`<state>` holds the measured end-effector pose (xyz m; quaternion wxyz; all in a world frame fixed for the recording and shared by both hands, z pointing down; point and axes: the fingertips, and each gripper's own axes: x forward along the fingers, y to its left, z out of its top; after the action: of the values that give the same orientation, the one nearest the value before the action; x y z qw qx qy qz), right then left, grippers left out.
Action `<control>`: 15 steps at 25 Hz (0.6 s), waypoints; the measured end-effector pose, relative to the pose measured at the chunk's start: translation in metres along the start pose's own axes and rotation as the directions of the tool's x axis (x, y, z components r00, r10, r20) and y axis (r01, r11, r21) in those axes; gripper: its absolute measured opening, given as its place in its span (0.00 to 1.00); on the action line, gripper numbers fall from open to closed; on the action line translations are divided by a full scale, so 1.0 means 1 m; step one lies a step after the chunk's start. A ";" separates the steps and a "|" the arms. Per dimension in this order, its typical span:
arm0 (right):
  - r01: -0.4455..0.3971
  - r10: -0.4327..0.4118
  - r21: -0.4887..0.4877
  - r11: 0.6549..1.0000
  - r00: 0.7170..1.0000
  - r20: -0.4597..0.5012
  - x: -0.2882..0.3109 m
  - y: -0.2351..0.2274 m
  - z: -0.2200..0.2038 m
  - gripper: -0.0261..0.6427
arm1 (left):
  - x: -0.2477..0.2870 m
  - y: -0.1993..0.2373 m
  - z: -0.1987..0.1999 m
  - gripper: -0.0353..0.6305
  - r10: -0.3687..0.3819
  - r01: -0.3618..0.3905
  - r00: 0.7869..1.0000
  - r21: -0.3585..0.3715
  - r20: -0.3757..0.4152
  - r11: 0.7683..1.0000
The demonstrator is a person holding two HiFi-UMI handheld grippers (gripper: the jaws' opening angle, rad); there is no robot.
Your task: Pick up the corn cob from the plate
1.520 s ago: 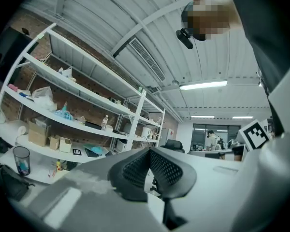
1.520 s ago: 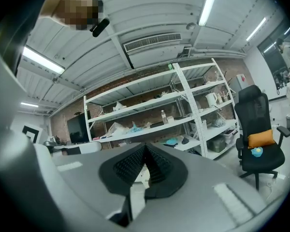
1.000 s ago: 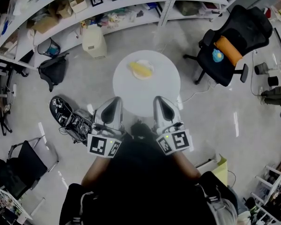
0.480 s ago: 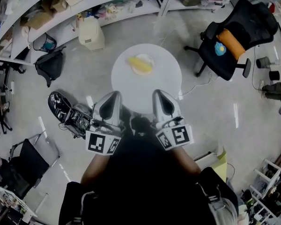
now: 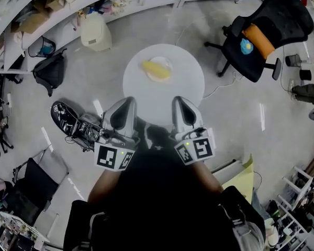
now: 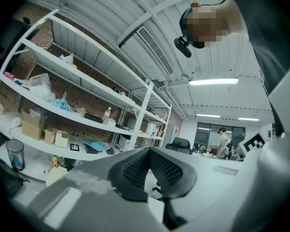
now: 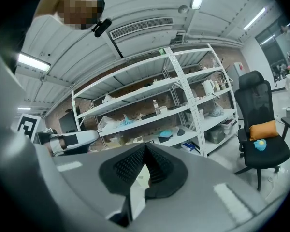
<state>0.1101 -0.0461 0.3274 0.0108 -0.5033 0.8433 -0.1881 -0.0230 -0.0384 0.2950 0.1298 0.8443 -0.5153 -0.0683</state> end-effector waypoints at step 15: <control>0.051 -0.049 0.018 0.999 0.994 -0.095 0.060 -0.028 -0.039 0.05 | 0.042 0.057 -0.037 0.06 0.017 -0.021 0.997 -0.059 -0.072 0.998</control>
<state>0.0960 -0.0974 0.3834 -0.0289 -0.5145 0.8282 -0.2204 -0.0427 -0.0950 0.3472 0.1740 0.8370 -0.5162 -0.0519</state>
